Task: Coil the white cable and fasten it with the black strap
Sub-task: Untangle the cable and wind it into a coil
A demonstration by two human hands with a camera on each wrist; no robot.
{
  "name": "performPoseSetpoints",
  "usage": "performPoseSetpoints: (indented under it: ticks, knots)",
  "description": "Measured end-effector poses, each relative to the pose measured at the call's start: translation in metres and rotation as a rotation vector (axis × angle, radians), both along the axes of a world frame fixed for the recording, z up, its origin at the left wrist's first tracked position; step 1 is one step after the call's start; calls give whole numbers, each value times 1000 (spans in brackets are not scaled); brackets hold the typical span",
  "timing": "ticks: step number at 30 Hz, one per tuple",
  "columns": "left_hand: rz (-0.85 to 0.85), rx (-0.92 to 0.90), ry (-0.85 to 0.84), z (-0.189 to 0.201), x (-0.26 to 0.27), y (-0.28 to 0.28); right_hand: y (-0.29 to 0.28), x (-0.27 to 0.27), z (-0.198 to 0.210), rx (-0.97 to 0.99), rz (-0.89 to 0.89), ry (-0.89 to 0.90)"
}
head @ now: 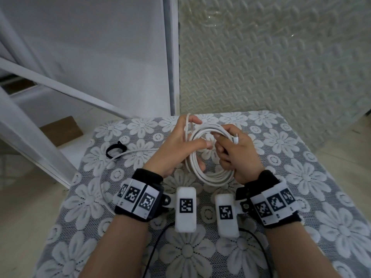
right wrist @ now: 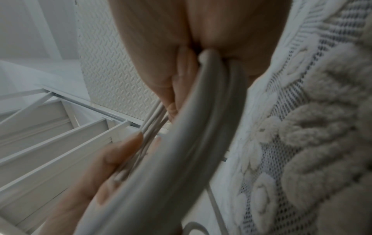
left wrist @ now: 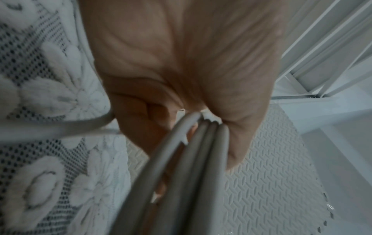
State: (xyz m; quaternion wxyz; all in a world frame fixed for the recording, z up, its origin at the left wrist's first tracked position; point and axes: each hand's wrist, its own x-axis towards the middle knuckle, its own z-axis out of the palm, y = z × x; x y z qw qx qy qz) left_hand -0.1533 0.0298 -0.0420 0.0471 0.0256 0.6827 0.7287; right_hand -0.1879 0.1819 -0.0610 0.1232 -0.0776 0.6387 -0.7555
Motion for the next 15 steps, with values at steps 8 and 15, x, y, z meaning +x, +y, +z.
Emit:
performPoseSetpoints:
  ticks: [8,15]
  knots:
    - [-93,-98,43,2,2,1,-1,2,1,80,35,80]
    - [-213,-113,51,8,8,5,-2,2,1,121,-137,222]
